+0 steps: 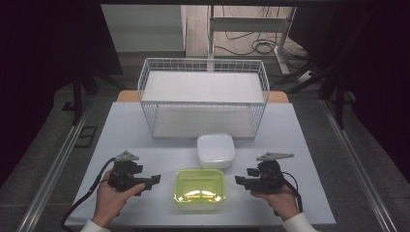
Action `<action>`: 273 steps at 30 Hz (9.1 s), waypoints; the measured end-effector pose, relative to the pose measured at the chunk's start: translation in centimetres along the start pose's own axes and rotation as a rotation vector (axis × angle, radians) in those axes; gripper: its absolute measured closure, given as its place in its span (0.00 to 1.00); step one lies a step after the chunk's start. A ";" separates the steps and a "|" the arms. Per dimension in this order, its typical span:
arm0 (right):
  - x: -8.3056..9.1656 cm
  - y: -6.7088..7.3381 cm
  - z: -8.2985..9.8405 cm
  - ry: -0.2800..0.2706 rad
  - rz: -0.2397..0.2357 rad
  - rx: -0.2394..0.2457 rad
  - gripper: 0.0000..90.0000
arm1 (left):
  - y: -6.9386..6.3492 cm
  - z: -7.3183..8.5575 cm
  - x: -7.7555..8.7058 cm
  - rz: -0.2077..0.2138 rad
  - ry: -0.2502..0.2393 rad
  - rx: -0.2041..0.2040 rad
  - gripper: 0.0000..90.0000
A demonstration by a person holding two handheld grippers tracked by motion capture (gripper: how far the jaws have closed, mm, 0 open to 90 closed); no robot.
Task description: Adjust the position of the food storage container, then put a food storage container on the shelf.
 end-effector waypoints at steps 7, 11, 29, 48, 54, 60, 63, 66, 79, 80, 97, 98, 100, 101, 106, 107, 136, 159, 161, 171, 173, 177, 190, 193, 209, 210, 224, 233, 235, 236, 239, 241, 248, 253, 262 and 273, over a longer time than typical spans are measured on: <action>-0.3 0.6 0.2 0.001 -0.028 0.000 0.34 | -0.6 0.3 -0.3 0.036 0.026 0.034 0.22; -0.5 1.0 0.4 0.007 -0.040 0.004 0.34 | -1.1 0.4 -0.5 0.074 0.032 0.055 0.23; -2.2 2.1 1.2 0.024 -0.073 -0.025 0.35 | -2.7 1.2 -2.3 0.193 0.063 0.165 0.31; -4.0 3.0 1.7 0.044 -0.136 -0.110 0.49 | -3.8 1.9 -4.9 0.315 0.097 0.276 0.53; -4.4 3.1 1.9 0.056 -0.153 -0.140 0.58 | -4.0 2.2 -5.3 0.338 0.115 0.309 0.59; -4.5 3.0 2.1 0.060 -0.199 -0.212 0.69 | -4.7 2.8 -5.6 0.383 0.141 0.343 0.69; -4.6 3.0 2.5 0.078 -0.208 -0.237 0.74 | -4.5 2.6 -5.5 0.385 0.131 0.352 0.79; -4.5 3.0 2.4 0.078 -0.219 -0.278 0.77 | -4.5 2.6 -5.5 0.391 0.124 0.368 0.81; -3.8 3.1 2.0 0.035 -0.271 -0.351 0.88 | -4.2 1.9 -4.3 0.430 0.061 0.374 0.87; -3.7 3.1 1.9 0.030 -0.275 -0.348 0.88 | -4.2 1.8 -4.2 0.431 0.057 0.365 0.87; -2.0 4.3 -0.5 -0.067 -0.291 -0.203 0.88 | -5.0 -0.3 -1.9 0.410 -0.042 0.247 0.88; -1.9 4.4 -0.6 -0.071 -0.291 -0.200 0.88 | -5.0 -0.3 -1.9 0.410 -0.042 0.247 0.88; -1.7 4.4 -0.7 -0.079 -0.290 -0.187 0.88 | -5.0 -0.4 -1.7 0.409 -0.046 0.239 0.88; -1.7 4.5 -0.7 -0.080 -0.288 -0.185 0.88 | -5.1 -0.5 -1.7 0.407 -0.049 0.234 0.88; -1.2 4.8 -1.3 -0.102 -0.289 -0.152 0.88 | -5.2 -1.1 -1.0 0.412 -0.066 0.224 0.88; -1.2 4.8 -1.3 -0.102 -0.289 -0.152 0.88 | -5.2 -1.1 -1.0 0.412 -0.066 0.224 0.88; 0.7 5.4 -7.5 -0.229 -0.271 -0.044 0.88 | -5.1 -7.6 1.2 0.375 -0.155 0.132 0.89; 2.8 4.7 -13.9 -0.301 -0.276 -0.001 0.88 | -5.1 -13.5 1.8 0.397 -0.230 0.121 0.89; 2.8 4.7 -14.2 -0.304 -0.279 0.003 0.88 | -5.0 -13.8 1.8 0.397 -0.233 0.123 0.89; 2.9 4.3 -15.7 -0.310 -0.275 0.008 0.88 | -4.9 -15.5 1.9 0.392 -0.239 0.109 0.89; 2.9 4.3 -15.9 -0.310 -0.275 0.006 0.88 | -4.9 -15.6 1.9 0.392 -0.239 0.109 0.89; 3.0 4.0 -16.5 -0.314 -0.269 0.009 0.88 | -4.8 -16.4 1.8 0.394 -0.245 0.105 0.89; 3.1 3.5 -18.8 -0.322 -0.264 0.011 0.88 | -4.6 -19.0 2.0 0.381 -0.273 0.092 0.89; 3.2 3.3 -19.3 -0.330 -0.264 0.007 0.88 | -4.5 -19.6 1.9 0.386 -0.272 0.086 0.89; 2.9 2.2 -22.3 -0.358 -0.275 0.006 0.88 | -3.7 -22.9 1.5 0.392 -0.279 0.074 0.89; 2.9 2.2 -22.3 -0.358 -0.275 0.006 0.88 | -3.7 -22.9 1.5 0.392 -0.279 0.074 0.89; 1.6 0.6 -26.0 -0.351 -0.272 0.000 0.88 | -1.9 -26.1 -0.1 0.405 -0.285 0.093 0.89; 0.0 -1.1 -27.1 -0.343 -0.269 -0.035 0.88 | -0.8 -27.5 -1.7 0.399 -0.266 0.109 0.89; -0.5 -1.5 -27.3 -0.343 -0.271 -0.050 0.88 | -0.3 -27.7 -2.3 0.393 -0.259 0.113 0.89; -0.5 -1.5 -27.3 -0.343 -0.271 -0.050 0.88 | -0.3 -27.7 -2.3 0.393 -0.259 0.113 0.89; -1.5 -2.1 -27.1 -0.328 -0.261 -0.074 0.88 | 0.2 -27.7 -3.1 0.388 -0.245 0.130 0.89; -1.8 -2.3 -27.2 -0.326 -0.262 -0.086 0.88 | 0.5 -27.9 -3.4 0.396 -0.238 0.134 0.89; -2.4 -3.0 -27.3 -0.307 -0.248 -0.107 0.88 | 0.8 -27.9 -4.4 0.392 -0.218 0.150 0.89; -3.4 -3.7 -27.3 -0.295 -0.234 -0.138 0.88 | 1.2 -27.9 -5.2 0.364 -0.210 0.181 0.89; -4.7 -4.7 -27.5 -0.296 -0.236 -0.204 0.87 | 2.3 -28.3 -6.4 0.394 -0.206 0.275 0.89; -6.4 -5.8 -28.3 -0.283 -0.192 -0.314 0.83 | 3.7 -29.1 -8.0 0.441 -0.194 0.415 0.87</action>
Point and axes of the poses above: each handheld gripper's, and its own axes: x roughly backward along the jaws, z roughly out of its underside, y roughly to its left, the point moved 7 cm from there along -x, roughly forward along the jaws, and after that the axes turned 9 degrees about -y, right-handed, at the moved point
